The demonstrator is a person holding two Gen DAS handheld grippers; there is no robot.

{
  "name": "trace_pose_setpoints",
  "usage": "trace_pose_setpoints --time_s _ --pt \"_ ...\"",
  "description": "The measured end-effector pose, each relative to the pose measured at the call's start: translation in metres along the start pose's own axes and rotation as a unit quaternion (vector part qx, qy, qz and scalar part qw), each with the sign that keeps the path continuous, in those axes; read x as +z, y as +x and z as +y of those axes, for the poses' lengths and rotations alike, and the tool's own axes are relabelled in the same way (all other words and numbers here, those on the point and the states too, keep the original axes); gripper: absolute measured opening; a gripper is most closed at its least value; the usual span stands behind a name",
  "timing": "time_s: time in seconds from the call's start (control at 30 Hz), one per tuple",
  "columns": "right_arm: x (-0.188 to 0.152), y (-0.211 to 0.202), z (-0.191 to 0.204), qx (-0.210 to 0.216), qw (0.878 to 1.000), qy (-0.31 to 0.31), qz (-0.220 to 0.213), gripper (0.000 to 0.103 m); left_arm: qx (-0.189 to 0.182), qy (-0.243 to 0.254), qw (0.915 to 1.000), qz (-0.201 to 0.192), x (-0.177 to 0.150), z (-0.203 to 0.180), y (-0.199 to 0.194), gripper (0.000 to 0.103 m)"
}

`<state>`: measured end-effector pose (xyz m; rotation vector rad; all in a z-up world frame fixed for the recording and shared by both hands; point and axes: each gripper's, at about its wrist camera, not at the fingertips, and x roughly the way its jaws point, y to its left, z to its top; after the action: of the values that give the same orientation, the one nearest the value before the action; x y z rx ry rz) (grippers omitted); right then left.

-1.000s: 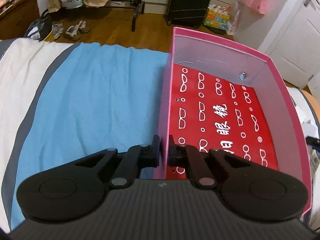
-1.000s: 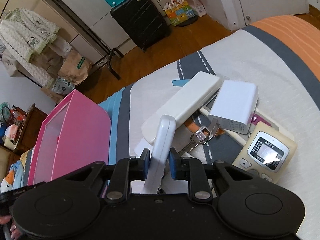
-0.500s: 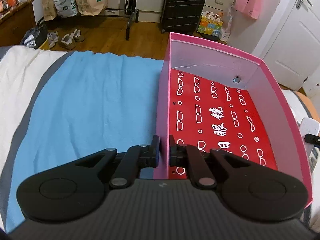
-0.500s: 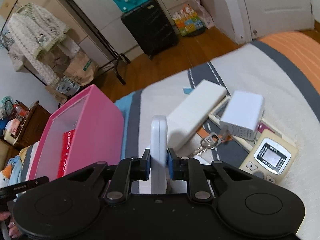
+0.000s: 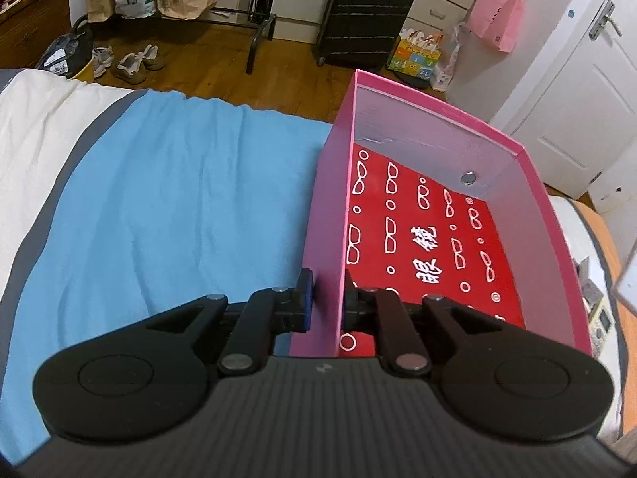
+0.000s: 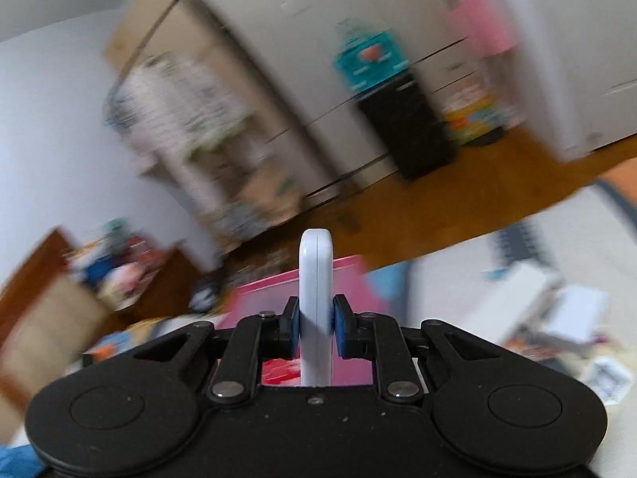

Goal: Organize rigid objects
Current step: 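Grasp the long white power bank with the right gripper, lower it into the pink box, release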

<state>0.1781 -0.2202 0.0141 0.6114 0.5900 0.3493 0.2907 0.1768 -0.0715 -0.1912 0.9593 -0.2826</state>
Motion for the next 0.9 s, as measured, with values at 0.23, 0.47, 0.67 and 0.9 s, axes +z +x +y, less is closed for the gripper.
trace_pose_setpoints --time_s 0.23,0.47,0.67,0.9 --pt "-0.023 0.116 0.053 0.002 0.988 -0.004 0.157 0.021 0.000 0.004 0.9999 0.015 -0.005 -0.001 0.001 0.012" --pt "-0.044 0.196 0.040 -0.030 0.972 0.047 0.230 0.021 -0.005 0.005 0.9996 0.027 -0.007 0.002 0.003 0.012" --pt "-0.056 0.228 0.037 -0.041 0.963 0.068 0.259 0.021 0.000 0.014 0.9994 0.031 -0.011 0.000 0.003 0.010" --pt "-0.065 0.241 0.032 -0.088 0.959 0.054 0.264 0.035 0.005 0.035 0.9991 0.024 -0.013 -0.007 -0.002 0.010"
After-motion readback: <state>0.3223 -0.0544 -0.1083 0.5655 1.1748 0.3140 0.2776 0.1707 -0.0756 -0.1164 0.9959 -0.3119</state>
